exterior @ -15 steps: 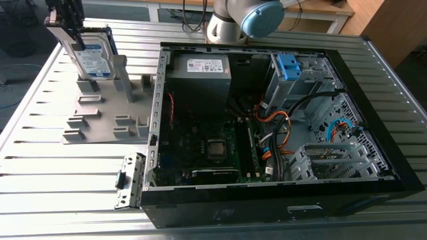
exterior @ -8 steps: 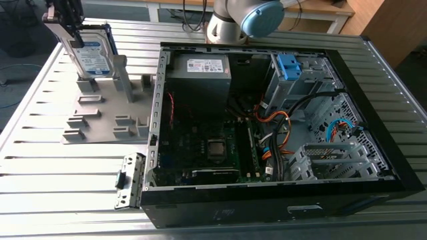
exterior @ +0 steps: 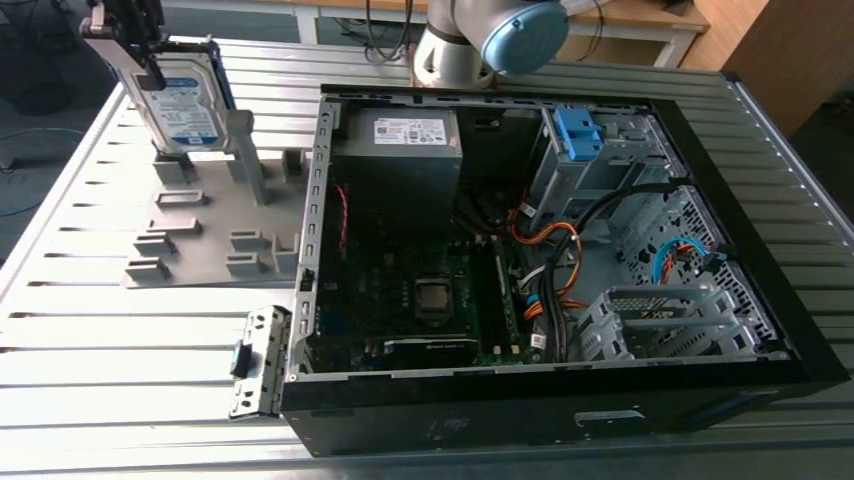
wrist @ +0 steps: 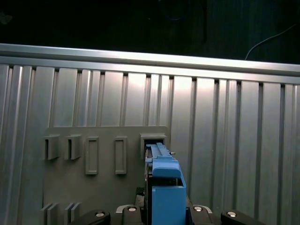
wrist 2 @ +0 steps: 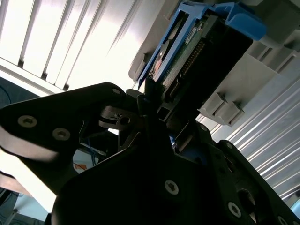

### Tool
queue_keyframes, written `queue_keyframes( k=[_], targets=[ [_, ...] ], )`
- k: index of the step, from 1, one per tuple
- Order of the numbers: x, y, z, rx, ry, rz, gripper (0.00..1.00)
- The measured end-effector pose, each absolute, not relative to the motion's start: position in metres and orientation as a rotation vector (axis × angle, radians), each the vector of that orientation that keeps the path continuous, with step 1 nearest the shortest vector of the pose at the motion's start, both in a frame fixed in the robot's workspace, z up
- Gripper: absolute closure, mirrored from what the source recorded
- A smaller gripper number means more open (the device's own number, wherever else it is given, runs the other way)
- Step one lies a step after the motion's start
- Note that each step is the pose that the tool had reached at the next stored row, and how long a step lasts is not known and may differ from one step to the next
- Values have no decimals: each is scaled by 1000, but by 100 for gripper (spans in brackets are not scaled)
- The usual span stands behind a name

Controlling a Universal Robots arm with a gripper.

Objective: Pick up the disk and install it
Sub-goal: 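Pick up the disk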

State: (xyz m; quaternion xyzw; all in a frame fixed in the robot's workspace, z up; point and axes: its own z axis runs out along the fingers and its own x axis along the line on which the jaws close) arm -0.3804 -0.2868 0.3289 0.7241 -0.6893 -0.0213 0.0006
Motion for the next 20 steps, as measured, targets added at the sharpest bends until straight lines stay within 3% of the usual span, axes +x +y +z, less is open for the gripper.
queue_keyframes(
  k=[20],
  targets=[
    [-380, -287, 345, 2274, -2165, -67, 64]
  ],
)
